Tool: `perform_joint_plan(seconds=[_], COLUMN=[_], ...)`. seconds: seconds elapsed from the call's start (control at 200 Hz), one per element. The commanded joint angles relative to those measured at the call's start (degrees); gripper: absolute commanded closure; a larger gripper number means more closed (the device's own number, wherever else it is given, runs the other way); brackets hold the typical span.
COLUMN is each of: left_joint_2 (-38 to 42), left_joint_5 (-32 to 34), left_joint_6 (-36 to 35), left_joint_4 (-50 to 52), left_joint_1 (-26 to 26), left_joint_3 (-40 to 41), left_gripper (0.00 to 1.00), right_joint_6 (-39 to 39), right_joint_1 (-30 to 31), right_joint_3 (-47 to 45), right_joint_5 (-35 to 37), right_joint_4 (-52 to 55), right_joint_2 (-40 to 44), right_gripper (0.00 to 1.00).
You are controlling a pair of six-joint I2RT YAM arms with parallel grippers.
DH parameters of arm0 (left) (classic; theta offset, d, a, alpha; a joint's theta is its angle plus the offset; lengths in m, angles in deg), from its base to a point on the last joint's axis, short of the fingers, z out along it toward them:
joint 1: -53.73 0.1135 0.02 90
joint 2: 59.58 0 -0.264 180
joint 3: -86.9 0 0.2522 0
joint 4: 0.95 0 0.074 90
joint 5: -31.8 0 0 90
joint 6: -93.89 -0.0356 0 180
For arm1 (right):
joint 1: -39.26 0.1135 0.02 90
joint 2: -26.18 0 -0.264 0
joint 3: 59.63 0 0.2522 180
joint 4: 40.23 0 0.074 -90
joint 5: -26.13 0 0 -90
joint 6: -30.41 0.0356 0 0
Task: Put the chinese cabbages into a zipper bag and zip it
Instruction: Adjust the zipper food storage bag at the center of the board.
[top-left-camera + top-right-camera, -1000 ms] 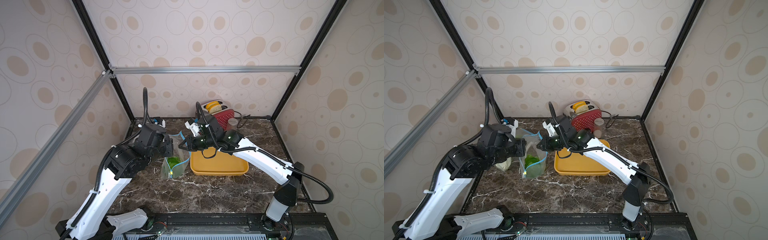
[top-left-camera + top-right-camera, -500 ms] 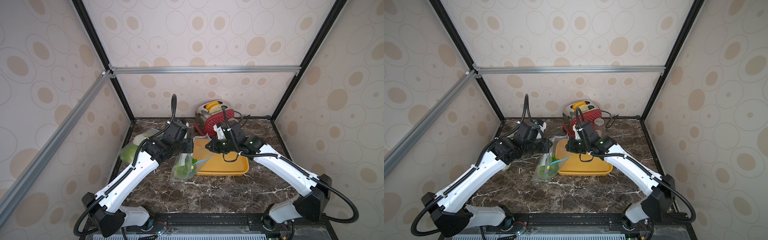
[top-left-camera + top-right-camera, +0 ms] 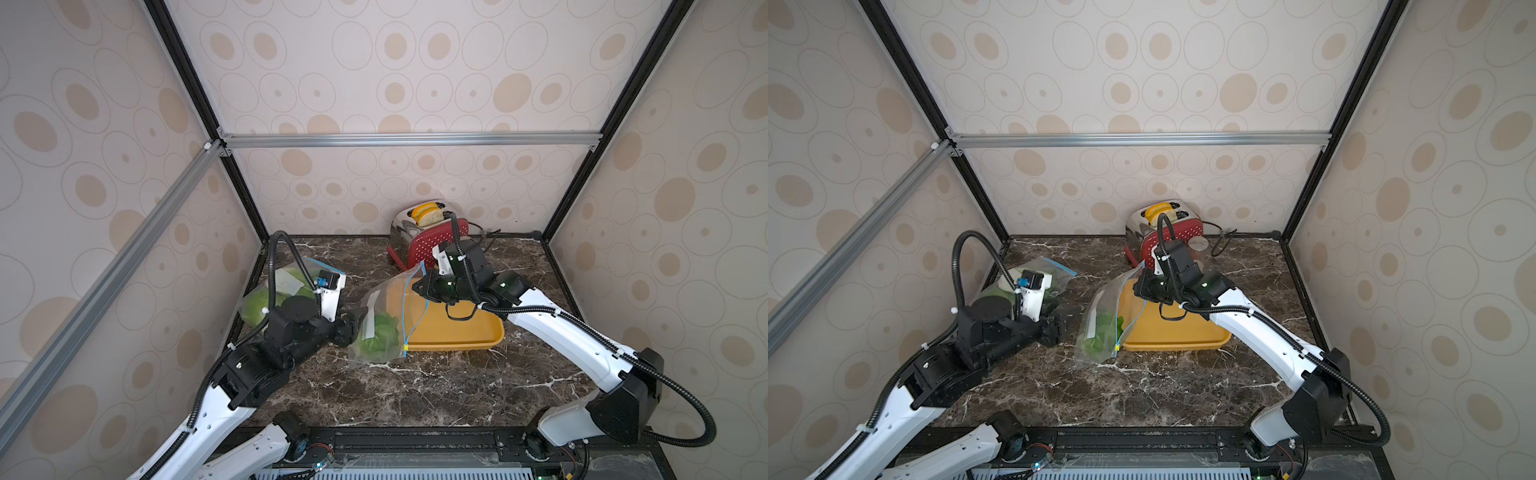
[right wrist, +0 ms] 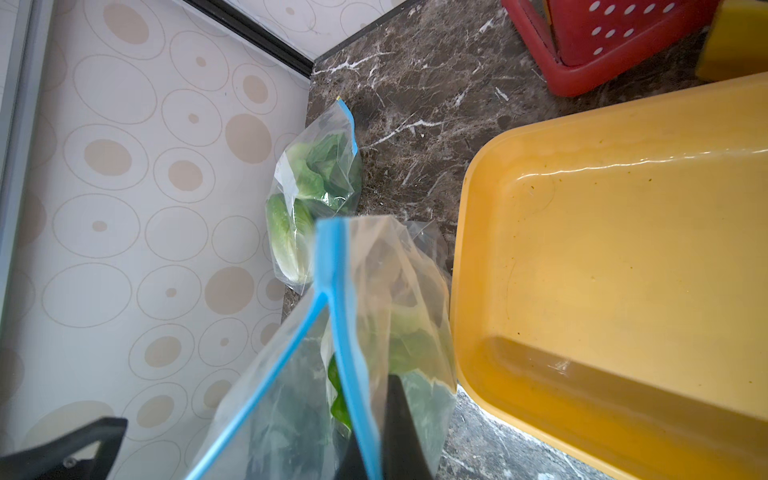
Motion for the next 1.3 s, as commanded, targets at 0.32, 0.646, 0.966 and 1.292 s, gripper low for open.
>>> perform_joint_plan(seconds=[0.32, 0.646, 0.966, 1.292], left_joint_2=[-0.79, -3.24, -8.78, -6.43], left_joint_5=[0.07, 9.11, 23.94, 27.79], left_joint_6=[-7.65, -6.14, -7.78, -8.97], left_joint_4=[-10.56, -10.89, -22.63, -21.56], left_joint_1=[-11.51, -23.58, -28.96, -28.92], left_joint_3=[7.57, 9.15, 12.3, 13.85], left_gripper=[0.47, 0.4, 0.4, 0.75], right_joint_6=[4.7, 6.29, 7.31, 7.39], right_joint_1=[-0.21, -0.64, -0.63, -1.32], right_joint_3=[4.07, 6.61, 5.98, 5.67], right_joint_5=[3.55, 5.3, 5.53, 4.47], right_joint_4=[-0.17, -0.79, -1.28, -1.42], right_joint_2=[-2.06, -4.97, -5.67, -4.74], right_gripper=[1.0, 1.0, 1.0, 0.92])
